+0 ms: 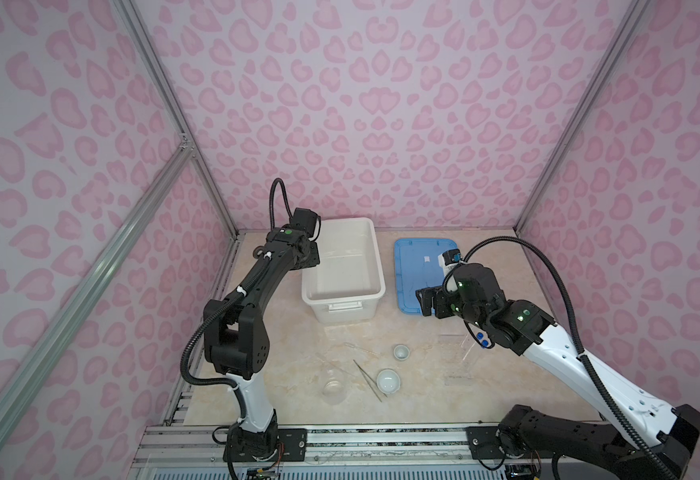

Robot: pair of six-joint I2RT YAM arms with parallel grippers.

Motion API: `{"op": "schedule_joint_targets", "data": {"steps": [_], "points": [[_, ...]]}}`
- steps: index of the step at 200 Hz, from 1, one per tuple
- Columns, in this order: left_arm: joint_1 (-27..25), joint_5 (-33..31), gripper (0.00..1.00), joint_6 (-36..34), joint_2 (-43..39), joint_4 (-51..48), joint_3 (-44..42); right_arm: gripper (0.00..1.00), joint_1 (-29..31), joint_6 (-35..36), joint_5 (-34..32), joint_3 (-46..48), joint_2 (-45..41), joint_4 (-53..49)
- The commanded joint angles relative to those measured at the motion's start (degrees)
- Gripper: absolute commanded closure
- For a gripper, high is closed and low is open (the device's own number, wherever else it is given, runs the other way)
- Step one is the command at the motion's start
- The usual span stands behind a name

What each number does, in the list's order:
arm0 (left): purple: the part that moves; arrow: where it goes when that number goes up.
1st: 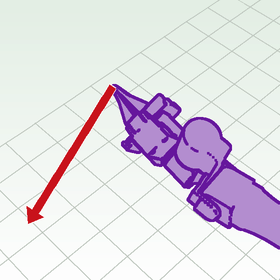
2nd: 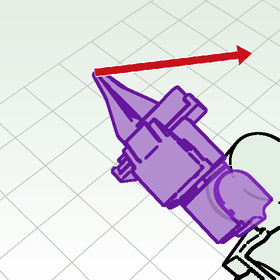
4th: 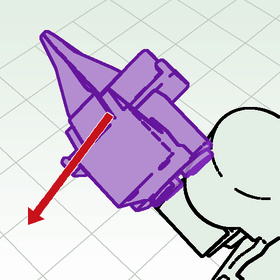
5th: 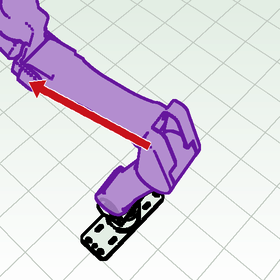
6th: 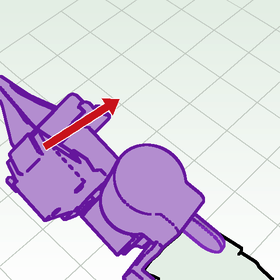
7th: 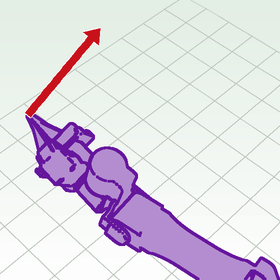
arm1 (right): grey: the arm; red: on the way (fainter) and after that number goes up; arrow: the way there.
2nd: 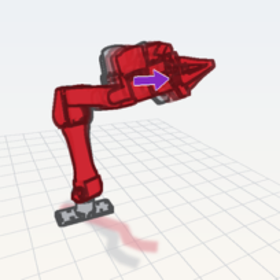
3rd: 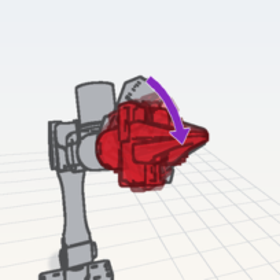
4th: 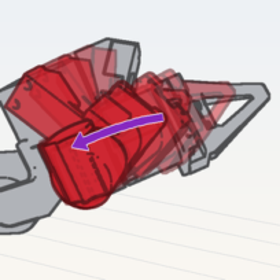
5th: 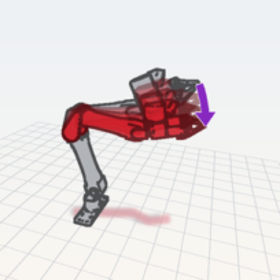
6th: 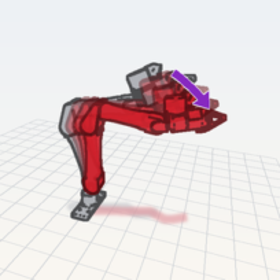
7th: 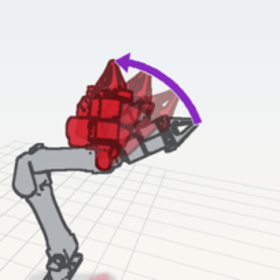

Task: Organize the chemistry lab equipment
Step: 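Grasp the white bin rim with left gripper while right moves to the lid, then drag the white bin toward the robot with the left gripper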

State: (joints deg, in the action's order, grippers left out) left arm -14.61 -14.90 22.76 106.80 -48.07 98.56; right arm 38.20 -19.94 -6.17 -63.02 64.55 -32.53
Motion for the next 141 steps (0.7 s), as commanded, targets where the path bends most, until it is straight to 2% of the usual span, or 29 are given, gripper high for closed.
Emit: {"op": "schedule_joint_targets", "data": {"steps": [1,28,39,58,84,141], "points": [[0.25,1.28,0.68,1.05,0.07,0.96,0.32,0.02,-0.01,-0.34,0.97,0.74,0.41,2.34],[0.24,1.27,0.77,2.06,0.02,-0.09,0.71,0.02,-0.03,-0.74,0.86,1.52,0.06,2.87],[0.34,0.99,0.83,2.65,-0.83,0.25,-0.10,0.02,-0.01,-0.80,0.69,1.88,-0.13,3.13],[0.79,2.33,0.88,4.36,-3.26,1.37,-1.93,0.02,-0.05,-1.11,0.75,1.98,-0.14,3.35],[1.72,2.24,0.89,7.67,-8.78,4.22,-6.35,0.02,-0.05,-2.04,1.98,2.41,0.09,4.31],[2.03,5.60,0.87,15.66,-21.61,14.49,-24.47,0.02,-0.04,-3.69,3.08,3.59,-0.13,5.79]]}}
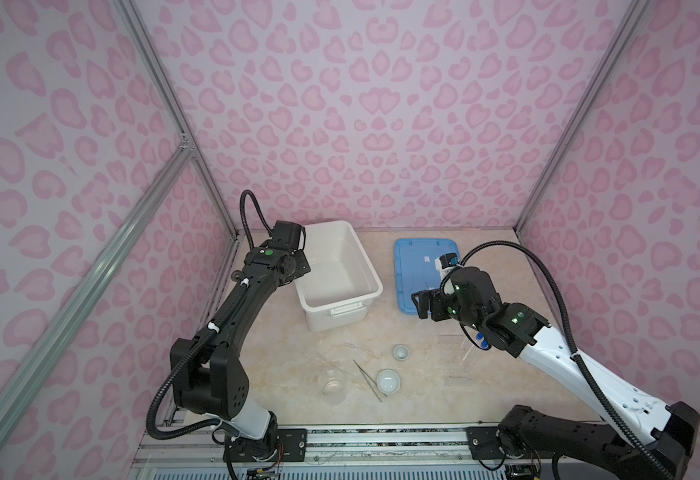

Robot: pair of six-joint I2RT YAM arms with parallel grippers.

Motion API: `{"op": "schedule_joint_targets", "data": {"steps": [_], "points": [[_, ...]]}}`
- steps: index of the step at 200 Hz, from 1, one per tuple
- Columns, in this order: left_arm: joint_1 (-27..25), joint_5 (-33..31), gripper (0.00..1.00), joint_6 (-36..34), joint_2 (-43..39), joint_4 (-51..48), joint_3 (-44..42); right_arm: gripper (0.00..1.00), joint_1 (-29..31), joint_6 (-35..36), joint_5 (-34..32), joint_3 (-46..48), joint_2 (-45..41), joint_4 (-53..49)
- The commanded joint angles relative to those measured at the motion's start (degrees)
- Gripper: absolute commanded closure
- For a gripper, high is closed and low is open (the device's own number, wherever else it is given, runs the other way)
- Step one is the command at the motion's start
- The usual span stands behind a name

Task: Organize the chemistry lab equipment
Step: 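Drag the white bin toward the robot with the left gripper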

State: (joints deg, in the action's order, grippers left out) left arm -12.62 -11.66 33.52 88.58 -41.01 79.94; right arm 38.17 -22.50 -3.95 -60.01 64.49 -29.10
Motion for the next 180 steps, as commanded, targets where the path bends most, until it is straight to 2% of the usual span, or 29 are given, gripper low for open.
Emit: {"op": "schedule_joint_targets", "data": {"steps": [1,23,48,89,123,153,167,180], "points": [[0.05,2.44,0.87,5.03,-3.53,7.61,-6.07,0.02,0.02,-1.14,0.86,0.58,-0.02,2.41],[-0.10,3.91,0.86,7.58,-6.20,10.09,-10.80,0.02,0.10,-1.73,1.44,0.59,0.02,2.68],[-0.17,5.26,0.79,10.57,-10.28,13.17,-16.72,0.03,0.15,-1.99,1.31,0.91,-0.17,2.59],[-2.41,9.99,0.54,13.16,-16.11,16.09,-22.53,0.02,0.20,-2.19,1.20,1.29,-0.90,2.73],[-8.38,11.34,0.48,17.80,-21.01,19.20,-28.63,0.02,0.15,-2.05,0.91,0.87,-0.49,2.74],[-10.77,12.68,0.46,18.54,-23.23,17.25,-27.81,0.02,0.19,-2.17,1.50,0.79,-0.26,2.73],[-11.20,13.89,0.40,18.07,-24.82,16.17,-27.11,0.02,0.17,-2.16,1.35,0.81,-0.37,2.40],[-10.94,13.39,0.26,15.81,-26.66,13.33,-26.24,0.02,0.15,-2.23,1.14,0.88,-0.90,1.78]]}}
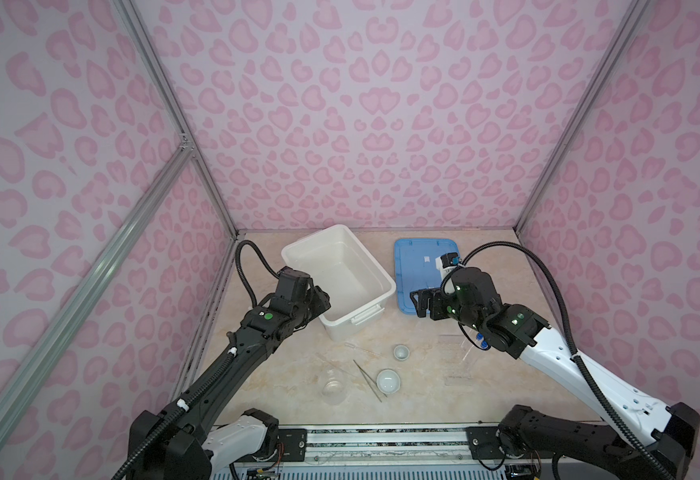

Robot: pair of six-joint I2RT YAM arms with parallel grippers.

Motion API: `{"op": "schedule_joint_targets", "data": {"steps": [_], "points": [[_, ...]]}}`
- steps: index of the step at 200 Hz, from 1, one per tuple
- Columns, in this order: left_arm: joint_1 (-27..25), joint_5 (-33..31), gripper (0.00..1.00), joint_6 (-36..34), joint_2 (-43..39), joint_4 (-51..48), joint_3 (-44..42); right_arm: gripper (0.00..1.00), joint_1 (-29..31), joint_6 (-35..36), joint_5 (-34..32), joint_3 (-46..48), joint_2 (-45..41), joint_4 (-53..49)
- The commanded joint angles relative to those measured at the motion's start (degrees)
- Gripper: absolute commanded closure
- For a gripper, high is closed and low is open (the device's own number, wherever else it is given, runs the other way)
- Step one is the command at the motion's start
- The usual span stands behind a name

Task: Organize the chemistry lab equipment
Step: 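Drag the white bin toward the robot with the left gripper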

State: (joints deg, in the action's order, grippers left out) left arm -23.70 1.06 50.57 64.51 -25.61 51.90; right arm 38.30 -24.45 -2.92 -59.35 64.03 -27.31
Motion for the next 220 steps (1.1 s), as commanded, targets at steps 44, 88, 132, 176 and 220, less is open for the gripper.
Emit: {"op": "schedule_joint_targets", "data": {"steps": [44,88,132,176,220], "points": [[6.70,3.29,0.12,-8.04,-6.02,-8.10,2.98,0.02,-0.06,-0.04,-0.76,0.44,-2.83,-0.68],[11.88,6.45,0.08,-33.79,8.83,-13.96,26.85,0.02,-0.03,1.02,0.54,0.88,-3.29,-0.61],[16.89,1.37,0.08,-43.11,28.30,-15.59,41.93,0.02,-0.04,2.67,3.77,0.96,-2.94,1.14],[18.18,-3.35,0.11,-50.52,42.64,-17.45,54.17,0.02,-0.06,4.05,4.33,1.65,-1.62,1.62],[18.76,-5.27,0.14,-52.62,52.05,-19.36,59.63,0.02,-0.05,4.25,4.59,1.74,0.28,2.78]]}}
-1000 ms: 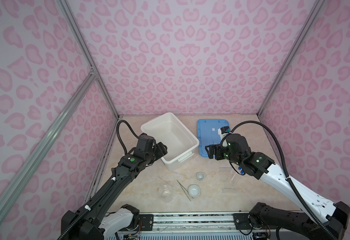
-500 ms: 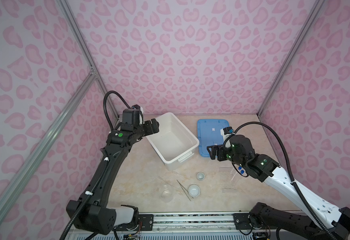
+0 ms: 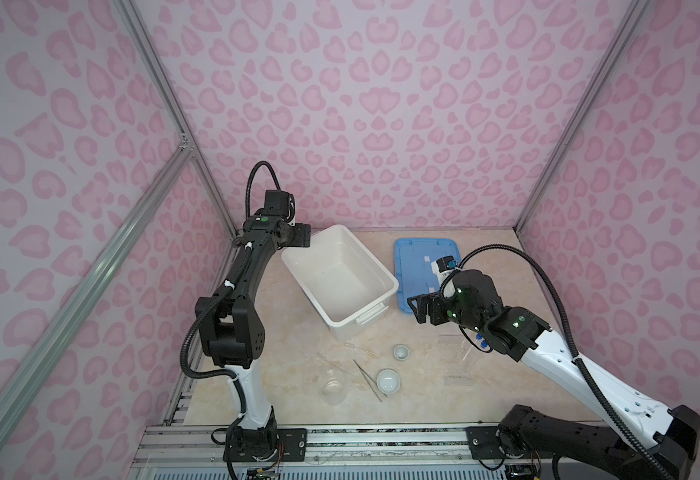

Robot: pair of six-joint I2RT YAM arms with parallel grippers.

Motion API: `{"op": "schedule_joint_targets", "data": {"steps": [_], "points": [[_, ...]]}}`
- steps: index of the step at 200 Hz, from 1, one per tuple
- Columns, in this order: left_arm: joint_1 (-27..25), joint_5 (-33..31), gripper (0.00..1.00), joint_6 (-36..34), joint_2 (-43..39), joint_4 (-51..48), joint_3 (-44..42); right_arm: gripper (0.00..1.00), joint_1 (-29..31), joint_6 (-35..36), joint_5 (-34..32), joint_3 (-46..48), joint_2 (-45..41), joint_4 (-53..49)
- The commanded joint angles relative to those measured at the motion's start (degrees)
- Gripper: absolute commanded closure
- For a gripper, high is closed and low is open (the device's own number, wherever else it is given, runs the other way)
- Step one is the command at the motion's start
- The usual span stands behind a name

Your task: Organize the chemistry lab equipment

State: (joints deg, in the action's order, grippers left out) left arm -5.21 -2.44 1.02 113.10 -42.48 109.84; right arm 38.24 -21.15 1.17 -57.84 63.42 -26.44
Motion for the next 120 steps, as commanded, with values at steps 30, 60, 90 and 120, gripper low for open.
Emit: {"op": "schedule_joint_targets", "data": {"steps": [30,60,90,120], "points": [[0.34,-2.17,0.23,-3.13,6.44,-2.60,2.92,0.03,0.01,1.02,0.83,0.31,1.79,2.57],[0.31,-4.23,0.38,-2.98,6.41,-2.60,1.62,0.04,0.08,0.76,1.21,0.53,2.28,3.15],[0.31,-5.70,0.48,-1.52,3.13,-1.73,-1.92,0.04,0.00,0.79,1.36,0.56,2.80,3.85],[0.30,-6.39,0.48,-1.02,-1.17,-0.40,-7.58,0.05,0.00,1.02,1.82,-0.13,3.30,3.62]]}}
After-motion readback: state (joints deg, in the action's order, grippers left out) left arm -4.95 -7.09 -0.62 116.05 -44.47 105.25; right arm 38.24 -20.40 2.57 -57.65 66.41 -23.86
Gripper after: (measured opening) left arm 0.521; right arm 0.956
